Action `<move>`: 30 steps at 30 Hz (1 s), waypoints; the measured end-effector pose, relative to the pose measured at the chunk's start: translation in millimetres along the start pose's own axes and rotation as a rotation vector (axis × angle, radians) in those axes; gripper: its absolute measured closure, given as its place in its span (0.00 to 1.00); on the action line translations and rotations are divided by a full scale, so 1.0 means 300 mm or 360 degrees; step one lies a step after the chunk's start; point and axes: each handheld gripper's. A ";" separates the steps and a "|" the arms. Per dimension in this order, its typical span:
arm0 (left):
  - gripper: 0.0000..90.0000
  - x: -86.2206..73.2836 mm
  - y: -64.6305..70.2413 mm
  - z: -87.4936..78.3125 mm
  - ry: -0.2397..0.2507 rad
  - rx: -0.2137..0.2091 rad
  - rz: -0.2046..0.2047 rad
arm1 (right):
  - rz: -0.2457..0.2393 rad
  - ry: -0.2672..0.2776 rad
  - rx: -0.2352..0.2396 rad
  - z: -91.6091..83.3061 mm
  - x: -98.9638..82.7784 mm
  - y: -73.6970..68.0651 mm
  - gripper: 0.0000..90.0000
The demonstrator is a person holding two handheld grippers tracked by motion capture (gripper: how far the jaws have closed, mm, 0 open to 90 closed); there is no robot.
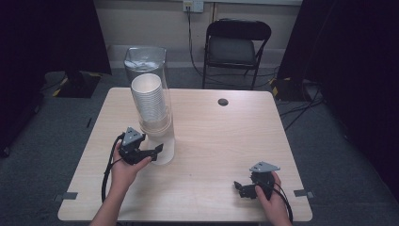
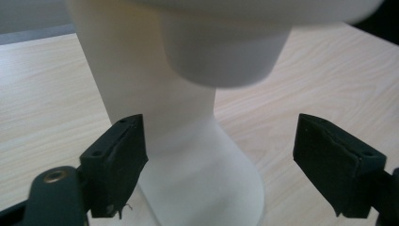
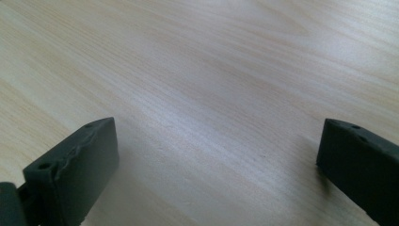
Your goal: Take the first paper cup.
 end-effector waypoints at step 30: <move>0.34 0.072 0.020 0.066 0.0244 0.0062 0.0053 | 0.0002 0.0001 0.0003 0.000 0.000 0.000 0.00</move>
Point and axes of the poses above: each handheld gripper's, and its own axes: z roughly forward along the jaws, x roughly out of its top, y roughly to its right, and after that the axes turned 10 degrees about y, right-handed
